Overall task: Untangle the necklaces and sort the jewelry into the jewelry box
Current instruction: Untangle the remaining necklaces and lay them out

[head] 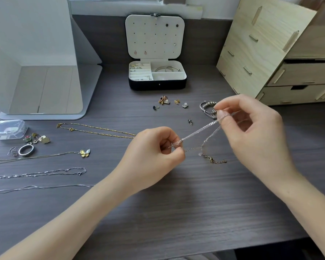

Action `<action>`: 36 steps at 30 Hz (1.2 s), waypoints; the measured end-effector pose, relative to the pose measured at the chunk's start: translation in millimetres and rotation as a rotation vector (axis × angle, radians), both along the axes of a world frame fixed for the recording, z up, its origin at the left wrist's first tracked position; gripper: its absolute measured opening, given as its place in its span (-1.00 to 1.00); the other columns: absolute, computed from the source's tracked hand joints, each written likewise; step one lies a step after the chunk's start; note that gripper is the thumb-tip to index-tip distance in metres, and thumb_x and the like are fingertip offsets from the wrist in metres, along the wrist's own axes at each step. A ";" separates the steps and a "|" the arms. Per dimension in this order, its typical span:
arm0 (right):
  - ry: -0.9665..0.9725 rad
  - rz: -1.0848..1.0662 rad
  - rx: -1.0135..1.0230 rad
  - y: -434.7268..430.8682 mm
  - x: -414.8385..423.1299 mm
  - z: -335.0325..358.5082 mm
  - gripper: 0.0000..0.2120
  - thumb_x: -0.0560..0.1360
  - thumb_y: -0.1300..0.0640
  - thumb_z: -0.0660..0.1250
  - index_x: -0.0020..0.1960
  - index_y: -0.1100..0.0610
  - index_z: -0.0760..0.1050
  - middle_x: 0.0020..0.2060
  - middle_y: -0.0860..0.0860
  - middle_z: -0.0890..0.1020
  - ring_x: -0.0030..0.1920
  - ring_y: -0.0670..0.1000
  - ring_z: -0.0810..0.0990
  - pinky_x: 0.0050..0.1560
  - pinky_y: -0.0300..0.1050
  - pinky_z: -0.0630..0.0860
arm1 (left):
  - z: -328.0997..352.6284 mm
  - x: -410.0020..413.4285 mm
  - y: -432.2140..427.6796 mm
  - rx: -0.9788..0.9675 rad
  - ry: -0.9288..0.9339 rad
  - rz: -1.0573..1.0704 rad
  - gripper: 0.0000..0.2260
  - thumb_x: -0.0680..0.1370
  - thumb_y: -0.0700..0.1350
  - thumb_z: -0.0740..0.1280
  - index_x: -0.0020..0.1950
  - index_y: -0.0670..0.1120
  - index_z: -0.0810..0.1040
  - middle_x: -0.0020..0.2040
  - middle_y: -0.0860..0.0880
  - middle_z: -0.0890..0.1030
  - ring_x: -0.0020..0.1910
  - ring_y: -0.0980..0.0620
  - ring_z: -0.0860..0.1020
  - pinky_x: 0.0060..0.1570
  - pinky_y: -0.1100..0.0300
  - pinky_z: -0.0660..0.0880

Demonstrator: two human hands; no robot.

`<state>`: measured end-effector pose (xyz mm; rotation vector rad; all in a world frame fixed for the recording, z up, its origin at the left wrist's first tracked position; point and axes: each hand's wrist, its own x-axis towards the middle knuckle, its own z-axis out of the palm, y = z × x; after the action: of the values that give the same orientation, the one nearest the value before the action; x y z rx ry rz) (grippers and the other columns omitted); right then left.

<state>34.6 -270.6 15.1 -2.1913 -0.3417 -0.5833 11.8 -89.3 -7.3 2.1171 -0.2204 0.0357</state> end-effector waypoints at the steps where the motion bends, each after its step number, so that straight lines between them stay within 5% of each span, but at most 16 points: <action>1: 0.109 0.050 0.188 1.3 1.5 2.1 -0.89 0.51 0.20 0.29 -0.13 0.04 0.56 -0.32 -0.09 0.60 -0.30 -0.09 0.56 -0.24 -0.16 0.54 | 0.0 0.2 0.3 0.002 0.009 0.001 -0.89 0.39 -0.10 0.35 -0.33 -0.04 0.48 -0.49 0.05 0.39 -0.48 0.12 0.29 -0.38 0.24 0.28; 4: 0.464 0.150 0.676 3.0 5.1 11.0 -0.83 0.57 0.28 0.21 -0.14 0.15 0.53 -0.43 -0.04 0.58 -0.37 -0.06 0.57 -0.27 -0.16 0.60 | 0.8 0.0 0.6 -0.003 0.026 0.012 -0.91 0.33 -0.05 0.30 -0.35 -0.03 0.48 -0.49 0.05 0.40 -0.48 0.11 0.30 -0.37 0.22 0.29; 8: 0.630 0.148 0.876 -4.4 9.3 16.3 -0.83 0.57 0.24 0.19 -0.17 0.17 0.49 -0.55 -0.03 0.37 -0.55 -0.08 0.28 -0.53 -0.25 0.32 | 2.8 -0.1 2.0 -0.001 0.038 0.046 -0.87 0.39 -0.16 0.35 -0.35 -0.04 0.48 -0.48 0.04 0.42 -0.47 0.11 0.31 -0.35 0.23 0.30; 14: 0.579 0.152 0.481 -19.9 10.8 13.9 -0.71 0.58 0.13 0.20 -0.28 0.15 0.53 -0.61 -0.08 0.16 -0.56 -0.10 0.02 -0.52 -0.22 -0.02 | 4.3 1.8 4.1 -0.012 0.067 0.065 -0.88 0.39 -0.19 0.35 -0.34 -0.06 0.50 -0.47 0.04 0.45 -0.47 0.12 0.34 -0.38 0.27 0.30; 20: 0.669 0.136 0.276 -17.5 24.2 2.8 -0.70 0.61 0.12 0.16 -0.18 0.18 0.58 -0.58 -0.07 0.23 -0.56 -0.11 0.09 -0.52 -0.26 0.07 | 6.7 0.7 3.5 -0.015 0.162 0.004 -0.89 0.40 -0.20 0.37 -0.33 -0.07 0.54 -0.48 0.08 0.50 -0.46 0.14 0.39 -0.40 0.33 0.32; 22: 0.571 0.097 0.012 -16.4 29.3 -0.8 -0.80 0.58 0.16 0.21 -0.11 0.15 0.59 -0.52 -0.06 0.41 -0.56 -0.14 0.30 -0.48 -0.29 0.23 | 7.3 1.3 3.9 -0.015 0.203 -0.014 -0.90 0.40 -0.18 0.38 -0.32 -0.08 0.56 -0.45 0.04 0.53 -0.44 0.12 0.40 -0.39 0.31 0.31; 24: 0.352 0.021 -0.484 -14.7 26.4 -5.1 -0.85 0.49 0.20 0.30 0.00 0.06 0.59 -0.25 -0.03 0.59 -0.21 -0.08 0.55 -0.15 -0.26 0.32 | 7.6 1.8 4.7 -0.025 0.228 -0.030 -0.90 0.41 -0.17 0.39 -0.32 -0.08 0.56 -0.42 0.01 0.54 -0.42 0.10 0.41 -0.37 0.29 0.32; 26: 0.145 0.051 -0.702 -10.5 17.6 -9.9 -0.70 0.36 0.22 0.33 0.07 0.00 0.58 -0.03 -0.03 0.59 0.07 0.07 0.50 0.01 -0.17 0.17 | 8.0 2.1 5.3 -0.045 0.247 -0.042 -0.90 0.41 -0.16 0.40 -0.31 -0.07 0.57 -0.42 0.00 0.54 -0.41 0.09 0.42 -0.35 0.27 0.32; 32: 0.244 0.356 -0.489 14.3 -1.3 -21.2 -0.58 0.31 -0.29 0.18 0.00 -0.09 0.59 0.05 -0.21 0.54 0.13 -0.12 0.43 0.13 -0.14 0.23 | 6.5 3.0 6.7 -0.090 0.257 -0.080 -0.86 0.35 -0.03 0.44 -0.28 -0.09 0.58 -0.38 -0.09 0.57 -0.39 0.05 0.42 -0.32 0.15 0.33; 36: 0.283 0.410 -0.378 18.8 -3.5 -33.2 -0.75 0.30 -0.29 0.22 -0.22 -0.15 0.53 -0.04 -0.25 0.56 0.07 -0.18 0.43 0.13 -0.21 0.21 | 8.2 5.9 10.3 -0.092 0.244 -0.073 -0.87 0.35 -0.05 0.47 -0.28 -0.08 0.58 -0.41 -0.04 0.52 -0.41 0.06 0.38 -0.36 0.19 0.28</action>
<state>31.1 -251.9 -18.1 -2.4216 -0.7729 0.0239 17.7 -79.0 0.9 1.9983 -0.1475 -0.2498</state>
